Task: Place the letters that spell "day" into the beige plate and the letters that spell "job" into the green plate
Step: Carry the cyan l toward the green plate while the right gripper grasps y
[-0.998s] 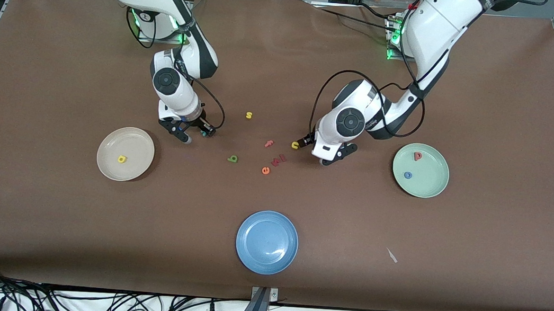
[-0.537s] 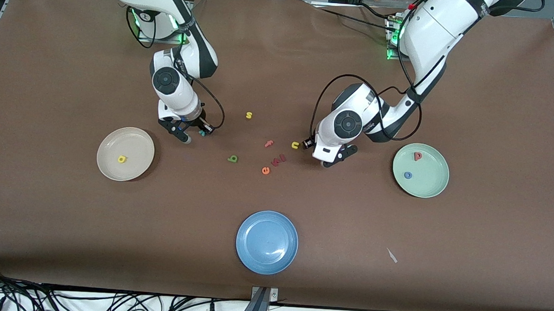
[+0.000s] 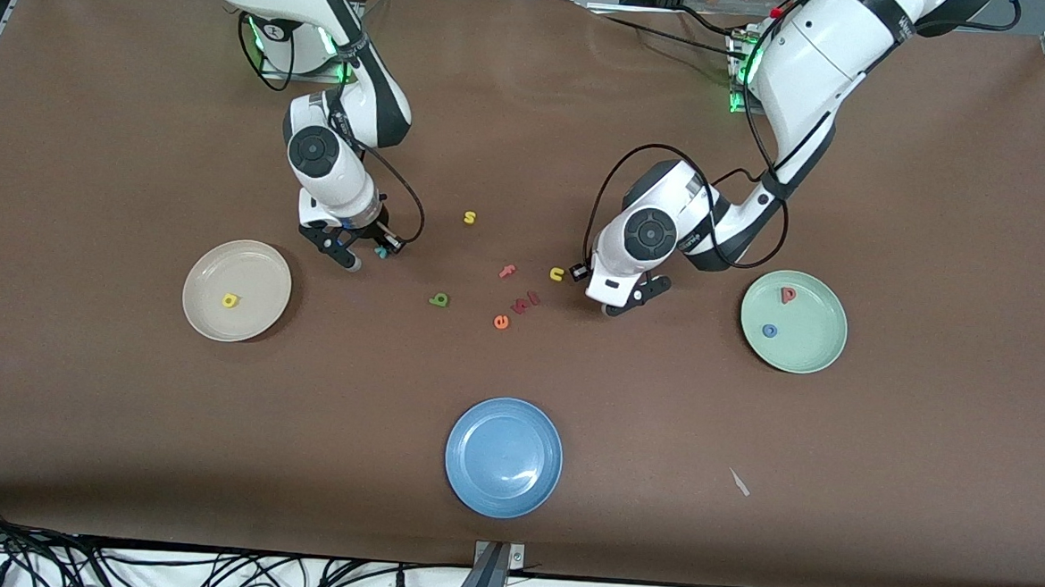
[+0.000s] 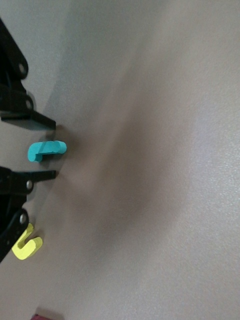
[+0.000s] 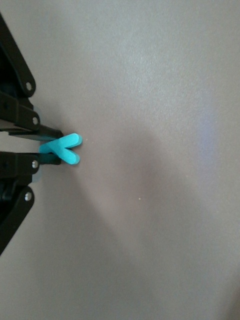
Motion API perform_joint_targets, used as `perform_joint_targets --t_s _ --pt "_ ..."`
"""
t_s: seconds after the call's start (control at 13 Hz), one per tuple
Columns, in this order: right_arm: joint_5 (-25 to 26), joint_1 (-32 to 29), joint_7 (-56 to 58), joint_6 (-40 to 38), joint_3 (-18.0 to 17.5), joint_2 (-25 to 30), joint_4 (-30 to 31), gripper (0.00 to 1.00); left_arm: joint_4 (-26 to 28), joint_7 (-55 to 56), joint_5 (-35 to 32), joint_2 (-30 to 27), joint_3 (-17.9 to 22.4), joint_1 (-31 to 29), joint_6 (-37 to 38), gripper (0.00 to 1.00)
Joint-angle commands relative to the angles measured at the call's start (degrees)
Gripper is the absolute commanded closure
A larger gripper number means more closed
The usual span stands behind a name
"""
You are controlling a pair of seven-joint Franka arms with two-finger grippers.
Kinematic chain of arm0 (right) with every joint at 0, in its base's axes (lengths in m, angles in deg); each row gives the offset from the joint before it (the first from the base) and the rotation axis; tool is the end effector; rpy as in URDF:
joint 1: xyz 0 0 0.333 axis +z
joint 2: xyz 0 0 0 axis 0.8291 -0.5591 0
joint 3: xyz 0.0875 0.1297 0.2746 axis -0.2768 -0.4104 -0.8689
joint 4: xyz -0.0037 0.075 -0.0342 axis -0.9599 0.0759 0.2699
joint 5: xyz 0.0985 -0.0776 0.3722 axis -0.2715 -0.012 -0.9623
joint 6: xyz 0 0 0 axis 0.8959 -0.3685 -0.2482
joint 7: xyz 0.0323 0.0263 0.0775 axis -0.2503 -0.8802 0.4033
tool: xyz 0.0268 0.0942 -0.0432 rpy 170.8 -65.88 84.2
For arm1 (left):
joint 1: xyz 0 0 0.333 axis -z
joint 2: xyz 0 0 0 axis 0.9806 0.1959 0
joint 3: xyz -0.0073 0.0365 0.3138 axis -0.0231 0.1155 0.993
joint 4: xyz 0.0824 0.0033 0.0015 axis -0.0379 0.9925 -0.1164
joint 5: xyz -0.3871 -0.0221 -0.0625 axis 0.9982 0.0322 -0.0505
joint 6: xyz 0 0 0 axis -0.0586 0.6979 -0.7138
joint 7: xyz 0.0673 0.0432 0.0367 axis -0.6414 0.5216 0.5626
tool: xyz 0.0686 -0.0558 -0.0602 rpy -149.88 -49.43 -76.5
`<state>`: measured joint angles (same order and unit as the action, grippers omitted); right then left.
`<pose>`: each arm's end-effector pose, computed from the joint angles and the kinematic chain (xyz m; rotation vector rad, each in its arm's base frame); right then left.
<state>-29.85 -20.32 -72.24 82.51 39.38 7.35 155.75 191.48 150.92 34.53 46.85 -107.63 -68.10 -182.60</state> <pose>0.4614 0.2486 0.1774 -2.9621 0.9034 0.0463 0.5073 -0.3689 0.1694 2.9529 0.8392 -0.4334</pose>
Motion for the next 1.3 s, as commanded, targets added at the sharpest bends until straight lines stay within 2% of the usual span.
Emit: perform_joint_targets --t_s 0.0,0.08,0.31,0.38,0.61,0.84,1.0,1.07,1.23 --pt "0.28 0.27 3.34 -5.03 0.95 2.10 -1.70 1.00 0.19 0.86 -1.49 -0.09 0.31 0.30 -1.01 0.93" --pt "0.28 0.27 7.63 -8.37 3.13 3.24 -2.50 1.00 -0.08 0.86 -1.40 -0.35 0.31 0.38 -0.92 1.00" --pt "0.28 0.27 23.44 -15.86 9.81 4.48 -4.61 1.00 -0.69 0.42 -1.49 -2.19 0.49 -0.40 1.87 1.00" --pt "0.28 0.27 29.85 -16.92 12.18 4.74 -4.70 1.00 -1.22 0.33 -1.93 -3.51 0.58 -0.58 4.59 1.00" --pt "0.36 0.18 45.85 -17.02 18.17 4.40 -4.70 1.00 -5.86 -0.01 -9.29 -5.01 0.49 -2.33 16.35 1.00" --pt "0.54 -0.43 62.03 -17.02 23.44 2.38 -6.71 1.00 -8.95 -10.08 -12.74 -5.19 0.40 -8.04 23.14 1.00" --pt "0.45 -0.87 67.94 -17.02 24.68 -0.16 -7.60 1.00 -10.27 -18.00 -12.74 -5.28 0.40 -12.51 25.26 1.00" --pt "0.54 -1.83 70.32 -17.02 24.77 -0.53 -8.04 0.93 -10.36 -22.04 -12.74 -5.28 0.40 -14.80 25.35 1.00" --pt "0.45 -2.46 73.06 -17.11 24.77 -0.62 -8.92 0.13 -10.36 -30.56 -13.35 -5.19 0.49 -18.93 25.27 1.00"
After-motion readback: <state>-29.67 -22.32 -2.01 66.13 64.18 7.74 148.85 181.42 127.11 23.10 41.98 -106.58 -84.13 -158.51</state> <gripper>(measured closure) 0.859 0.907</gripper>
